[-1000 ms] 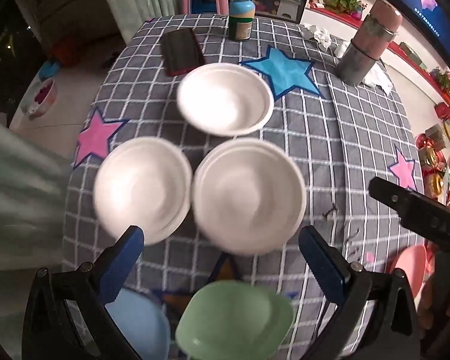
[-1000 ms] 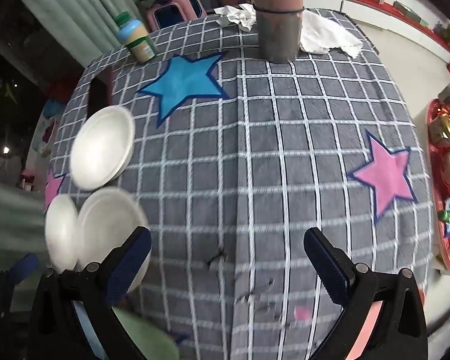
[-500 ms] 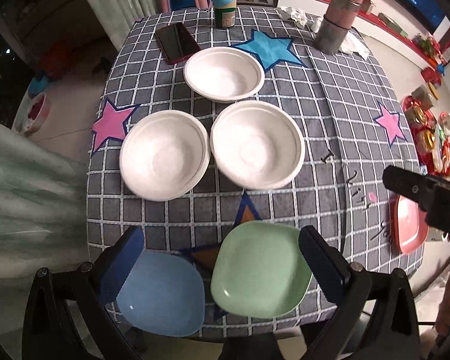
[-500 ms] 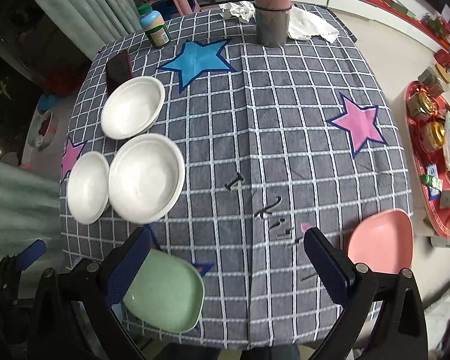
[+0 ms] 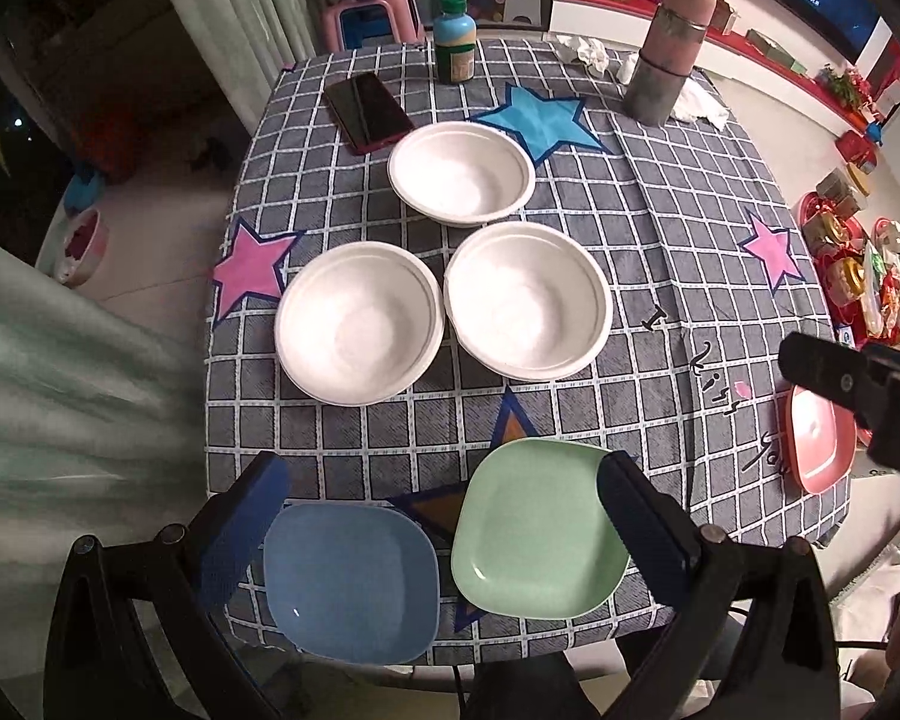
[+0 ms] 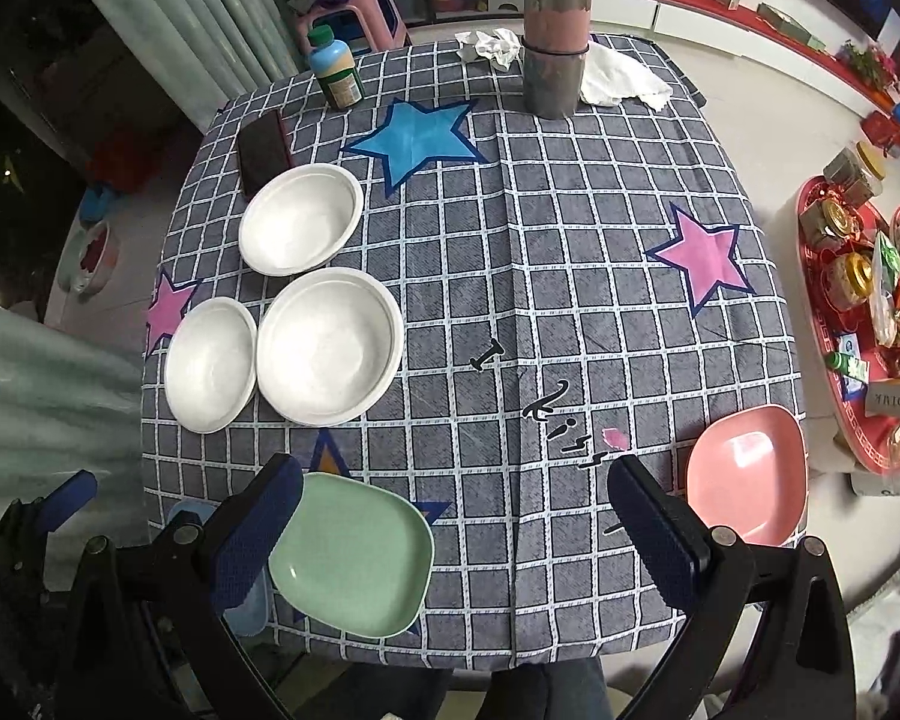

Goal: Organize plates and bowls
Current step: 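Move both grippers down toward the rim of the green plate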

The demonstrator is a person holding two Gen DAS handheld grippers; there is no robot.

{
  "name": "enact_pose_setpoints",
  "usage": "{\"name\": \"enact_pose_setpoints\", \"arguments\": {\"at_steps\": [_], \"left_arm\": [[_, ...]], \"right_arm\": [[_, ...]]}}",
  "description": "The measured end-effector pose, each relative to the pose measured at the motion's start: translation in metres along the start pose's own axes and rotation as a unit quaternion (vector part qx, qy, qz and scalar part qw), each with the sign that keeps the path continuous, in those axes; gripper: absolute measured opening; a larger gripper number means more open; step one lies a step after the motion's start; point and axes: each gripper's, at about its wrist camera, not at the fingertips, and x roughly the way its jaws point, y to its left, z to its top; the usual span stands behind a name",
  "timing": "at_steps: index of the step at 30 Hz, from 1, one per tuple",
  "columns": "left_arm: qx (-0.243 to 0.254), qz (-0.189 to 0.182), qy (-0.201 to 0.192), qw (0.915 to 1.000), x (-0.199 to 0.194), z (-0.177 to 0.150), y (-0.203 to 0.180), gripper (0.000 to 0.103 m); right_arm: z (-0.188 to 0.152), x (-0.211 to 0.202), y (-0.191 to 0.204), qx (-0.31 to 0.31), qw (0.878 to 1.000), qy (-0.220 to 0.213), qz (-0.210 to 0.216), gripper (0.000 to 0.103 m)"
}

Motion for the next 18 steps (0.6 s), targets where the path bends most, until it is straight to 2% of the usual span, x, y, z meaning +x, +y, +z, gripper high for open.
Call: {"name": "enact_pose_setpoints", "arguments": {"at_steps": [18], "left_arm": [[0.002,0.005,-0.018,0.9998,-0.015,-0.008,0.004,0.103]], "right_arm": [[-0.009,-0.016,0.008,-0.006,1.0,-0.011,-0.004,0.102]]}}
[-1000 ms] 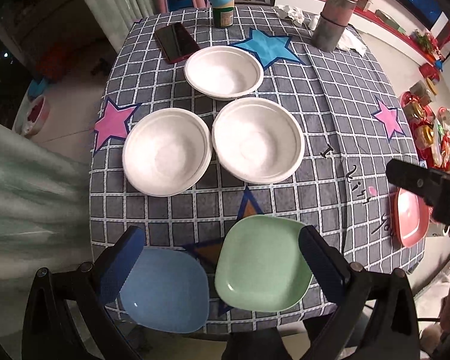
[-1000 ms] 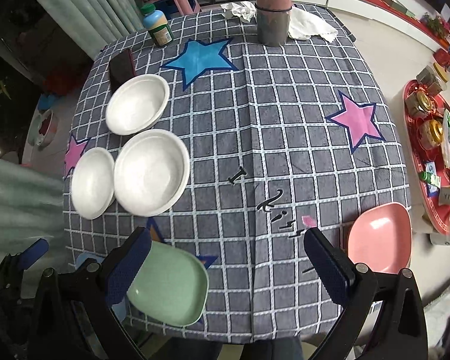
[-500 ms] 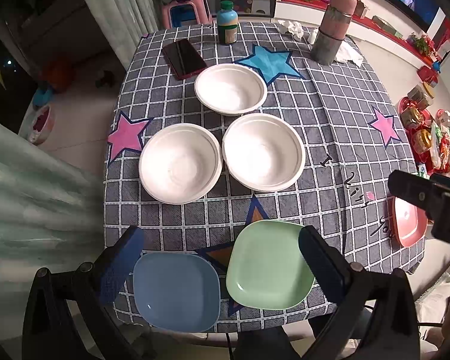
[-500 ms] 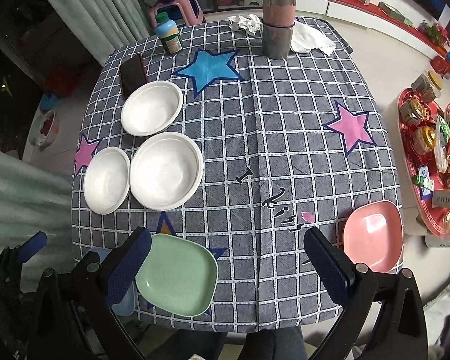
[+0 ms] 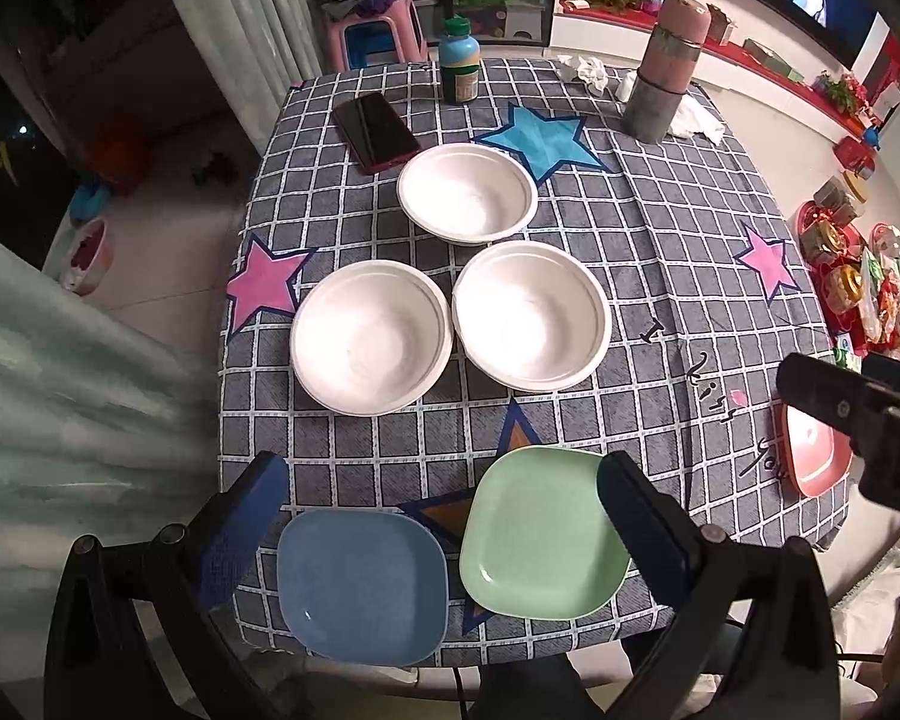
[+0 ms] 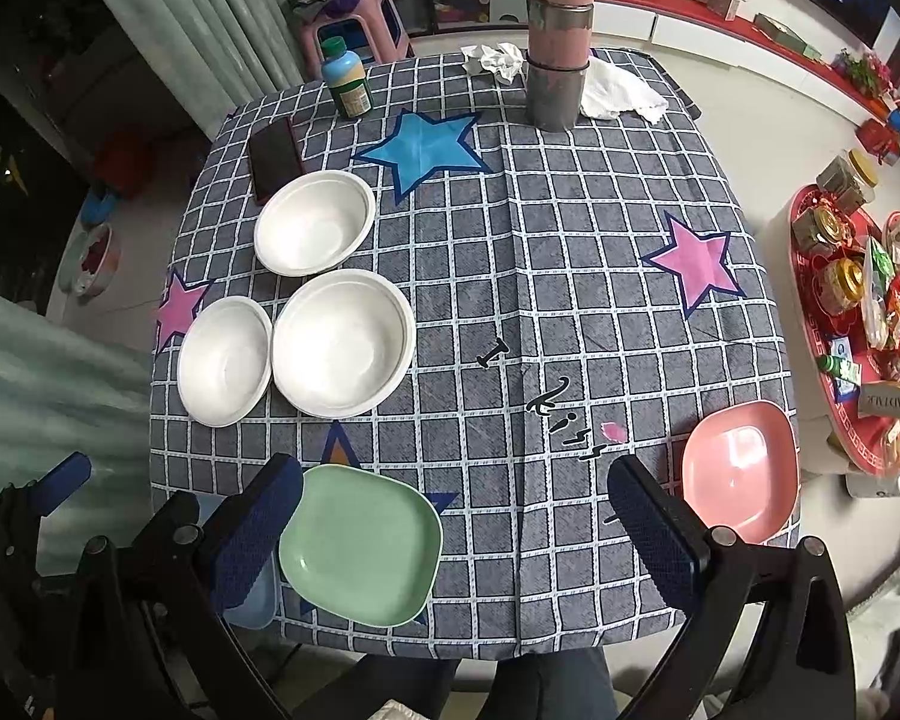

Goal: Organize plates and bowls
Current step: 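Move both grippers down toward the rim of the green plate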

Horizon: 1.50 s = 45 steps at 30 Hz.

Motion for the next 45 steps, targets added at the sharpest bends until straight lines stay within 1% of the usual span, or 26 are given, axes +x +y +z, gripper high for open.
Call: {"name": "enact_pose_setpoints", "arguments": {"at_steps": [31,39,45], "left_arm": [[0.001,0.01,0.006,0.9999,-0.002,-0.008,0.003,0.103],[0.004,0.014,0.013,0.9998,-0.002,-0.01,0.001,0.103],[0.012,0.018,0.025,0.9995,0.003,-0.014,-0.002,0.103]], "right_arm": [[-0.004,-0.002,0.004,-0.001,1.0,0.006,0.002,0.102],[-0.006,0.001,0.003,0.003,1.0,0.013,0.007,0.102],[-0.008,0.007,0.0,0.009,1.0,0.023,0.011,0.102]]}}
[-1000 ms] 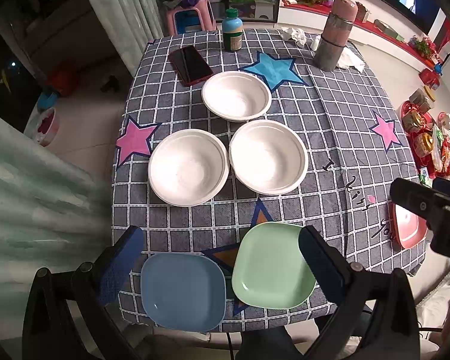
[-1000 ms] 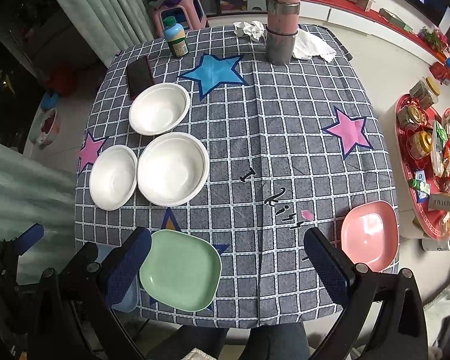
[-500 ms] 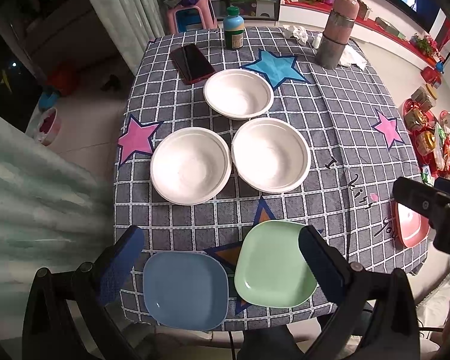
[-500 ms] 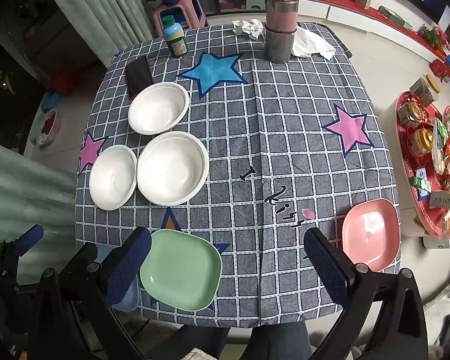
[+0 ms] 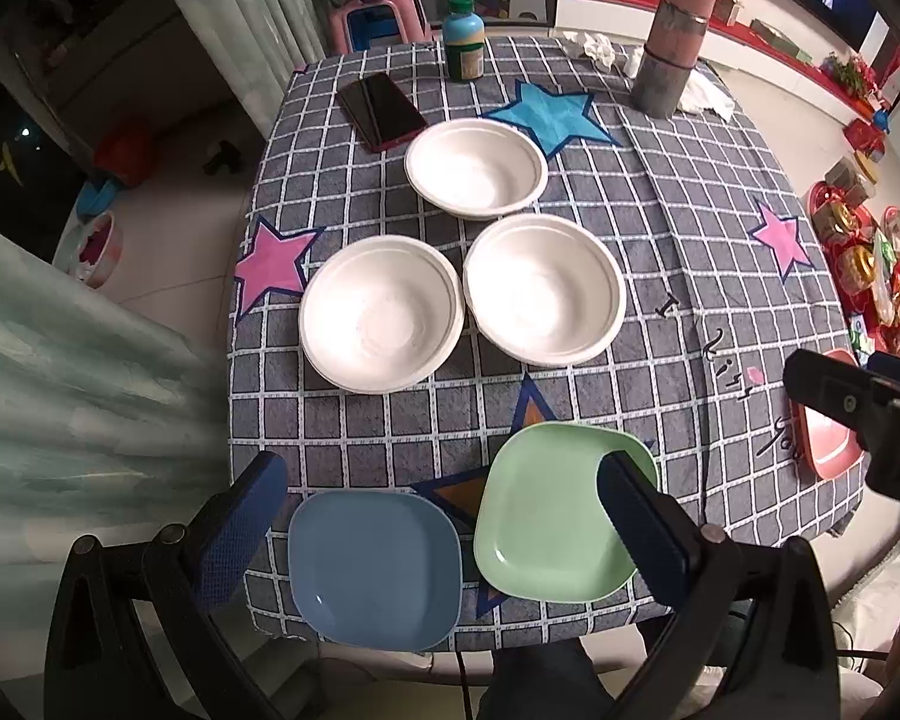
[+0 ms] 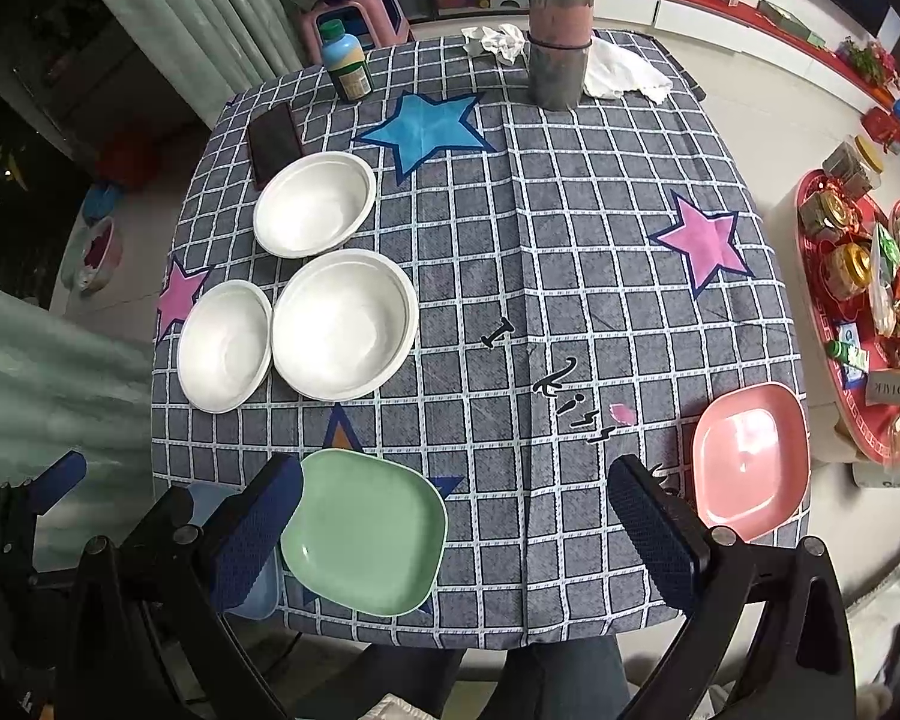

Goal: Organize plates and bowls
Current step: 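Move both grippers down toward the rim of the green plate, then close both grippers on the green plate rim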

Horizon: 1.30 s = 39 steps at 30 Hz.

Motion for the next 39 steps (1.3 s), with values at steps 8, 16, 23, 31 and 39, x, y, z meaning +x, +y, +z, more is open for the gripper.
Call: {"name": "enact_pose_setpoints", "arguments": {"at_steps": [8,16,23,31,39], "left_arm": [[0.013,0.011,0.032,0.9993,0.019,-0.013,-0.001,0.103],[0.03,0.022,0.069,0.9969,0.059,-0.025,-0.007,0.103],[0.044,0.03,0.097,0.9939,0.107,-0.033,-0.02,0.103],[0.075,0.04,0.101,0.9913,0.14,-0.035,-0.037,0.103],[0.086,0.032,0.11,0.9897,0.162,-0.034,-0.058,0.103]], "right_arm": [[-0.009,0.018,-0.002,0.007,1.0,0.028,0.006,0.102],[-0.026,0.049,-0.01,0.017,0.998,0.065,-0.003,0.102],[-0.051,0.098,-0.021,0.028,0.993,0.113,-0.02,0.102],[-0.072,0.16,-0.023,0.018,0.985,0.166,-0.035,0.102],[-0.088,0.187,-0.03,0.005,0.981,0.185,-0.055,0.102]]}}
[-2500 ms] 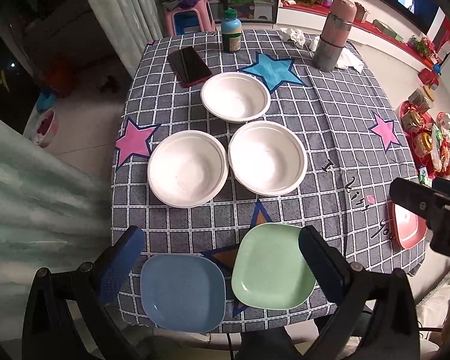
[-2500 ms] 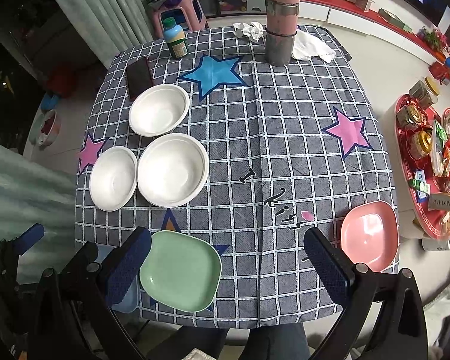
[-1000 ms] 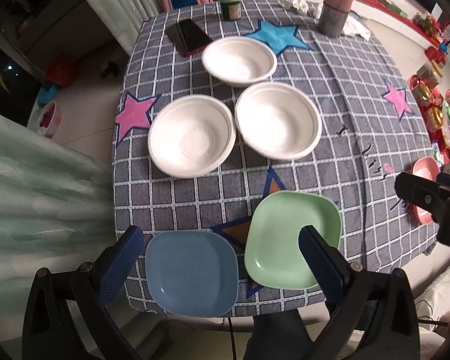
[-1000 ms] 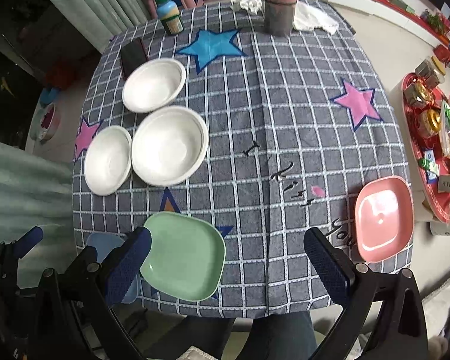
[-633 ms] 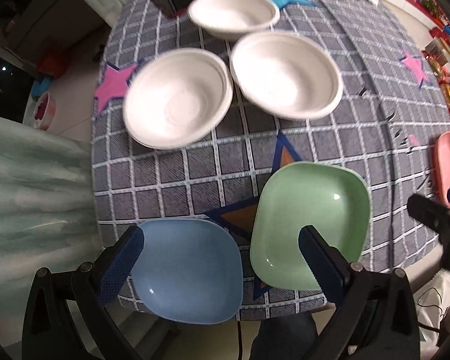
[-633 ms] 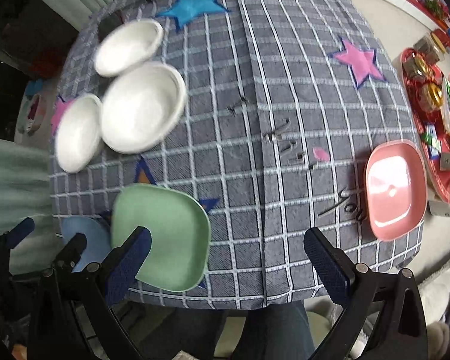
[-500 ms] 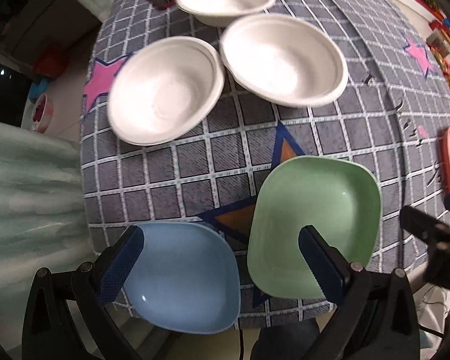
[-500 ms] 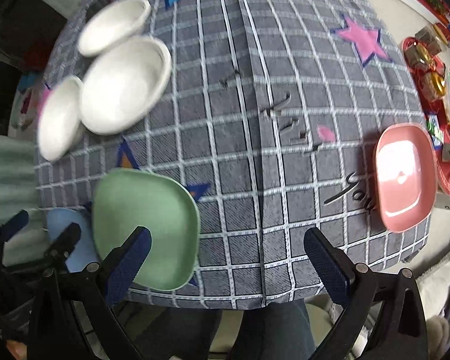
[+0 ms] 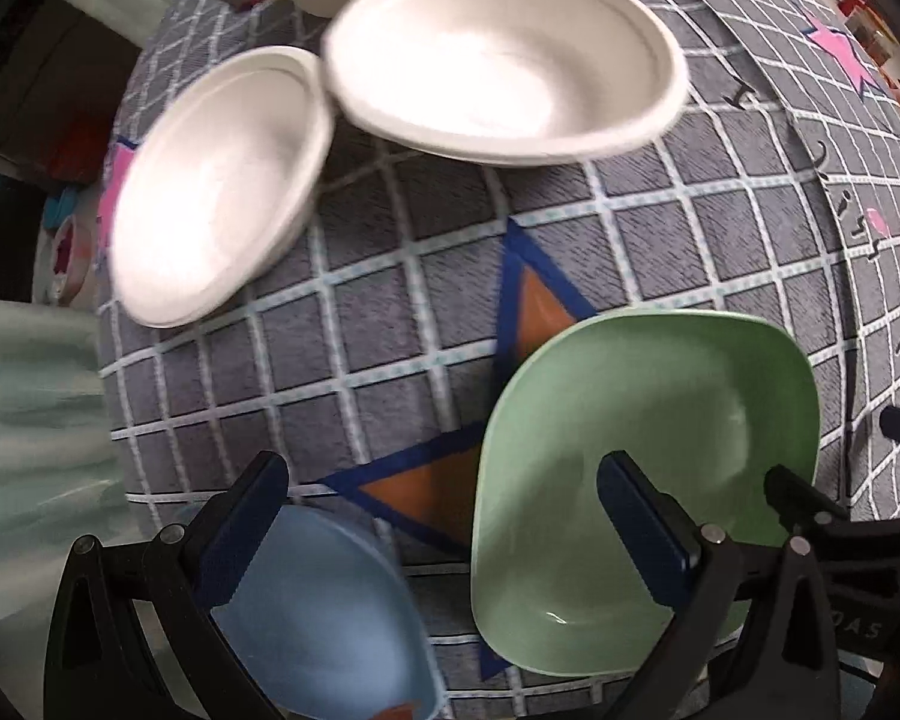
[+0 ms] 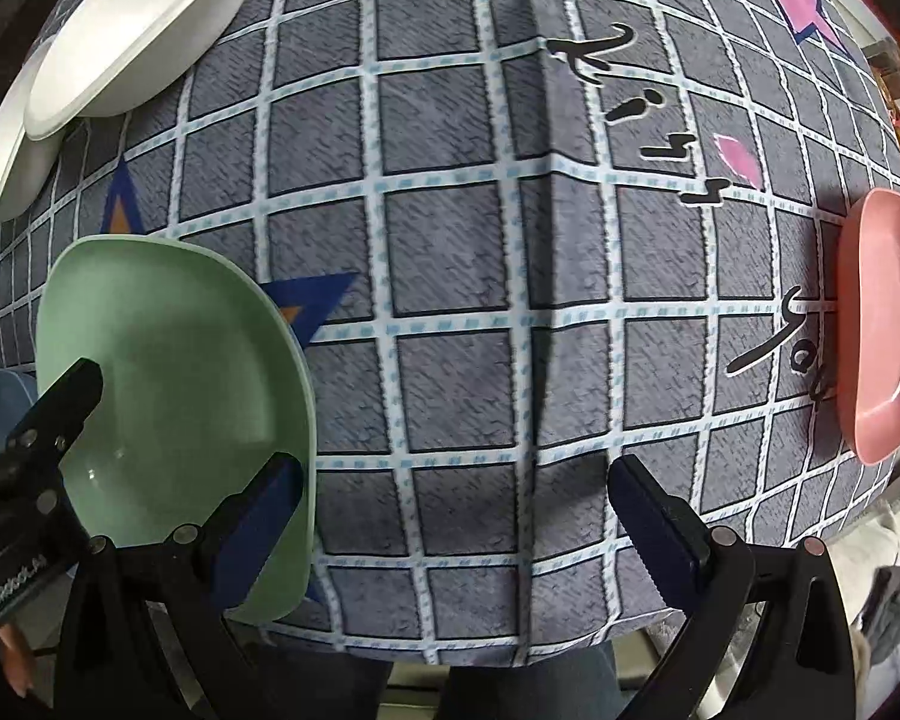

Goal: Organize plates and bowls
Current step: 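Close both grippers on the green plate rim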

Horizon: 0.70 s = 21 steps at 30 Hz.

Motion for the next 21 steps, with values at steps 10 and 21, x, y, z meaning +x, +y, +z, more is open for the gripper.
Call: {"name": "enact_pose_setpoints", "arguments": {"at_steps": [10,21], "left_arm": [[-0.006,-0.031,0.02,0.9993,0.016,-0.006,-0.032,0.103],[-0.076,-0.108,0.048,0.9901,0.044,-0.008,-0.008,0.103]], "right_arm": [[-0.006,-0.015,-0.052,-0.003,1.0,-0.014,-0.013,0.102],[-0.026,-0.006,-0.06,0.01,0.999,-0.029,0.012,0.103]]}}
